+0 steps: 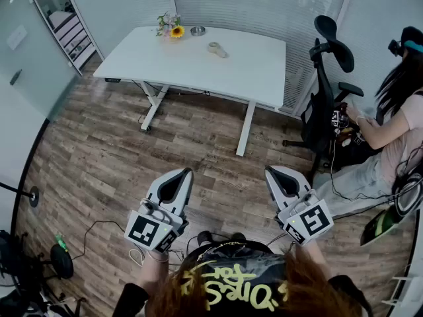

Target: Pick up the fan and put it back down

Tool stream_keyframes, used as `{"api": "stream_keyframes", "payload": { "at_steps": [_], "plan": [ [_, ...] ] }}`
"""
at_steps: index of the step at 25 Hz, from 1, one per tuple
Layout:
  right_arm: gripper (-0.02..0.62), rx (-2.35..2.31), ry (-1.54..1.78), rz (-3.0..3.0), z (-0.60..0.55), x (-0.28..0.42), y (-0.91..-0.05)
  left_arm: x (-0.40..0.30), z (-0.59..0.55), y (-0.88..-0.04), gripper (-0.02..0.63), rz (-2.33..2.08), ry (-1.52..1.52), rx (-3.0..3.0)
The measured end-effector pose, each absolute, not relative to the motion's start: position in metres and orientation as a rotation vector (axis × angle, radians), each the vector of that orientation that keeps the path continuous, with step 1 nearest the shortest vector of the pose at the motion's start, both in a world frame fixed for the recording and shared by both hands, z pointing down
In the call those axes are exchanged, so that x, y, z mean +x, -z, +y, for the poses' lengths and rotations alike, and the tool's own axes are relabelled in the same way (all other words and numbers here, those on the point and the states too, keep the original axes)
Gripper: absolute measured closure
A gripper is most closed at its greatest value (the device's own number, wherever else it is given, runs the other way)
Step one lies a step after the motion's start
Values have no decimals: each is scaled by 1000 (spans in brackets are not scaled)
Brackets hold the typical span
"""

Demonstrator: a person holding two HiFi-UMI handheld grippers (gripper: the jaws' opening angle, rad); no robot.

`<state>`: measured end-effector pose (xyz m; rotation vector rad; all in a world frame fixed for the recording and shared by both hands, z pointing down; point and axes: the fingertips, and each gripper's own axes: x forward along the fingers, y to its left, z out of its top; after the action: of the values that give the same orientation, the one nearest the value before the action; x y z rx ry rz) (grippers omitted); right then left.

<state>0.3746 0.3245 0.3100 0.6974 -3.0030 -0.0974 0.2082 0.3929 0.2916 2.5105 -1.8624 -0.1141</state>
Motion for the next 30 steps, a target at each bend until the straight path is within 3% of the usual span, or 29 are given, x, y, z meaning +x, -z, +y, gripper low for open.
{"api": "stream_keyframes", "payload": {
  "at_steps": [20,21,22,23,25,28,30],
  "plan": [
    [600,699,159,-3013,343,351,-312,196,408,-299,614,-1879,94,2498],
    [600,730,157,-3024,343,350,-310,192,409,-299,594,-1889,90,2488],
    [552,778,149,-3037,343,350,-306,189,410,-298,509,-1898,89,2475],
    [456,835,138,-3051,342,351,-303,185,412,-298,461,-1909,95,2462],
    [355,927,130,-3064,339,352,-297,175,414,-296,399,-1943,120,2443],
    [331,961,131,-3056,338,347,-298,162,417,-288,306,-1978,174,2446],
    [331,956,112,-3045,340,340,-301,154,420,-288,284,-1968,195,2447]
  ]
}}
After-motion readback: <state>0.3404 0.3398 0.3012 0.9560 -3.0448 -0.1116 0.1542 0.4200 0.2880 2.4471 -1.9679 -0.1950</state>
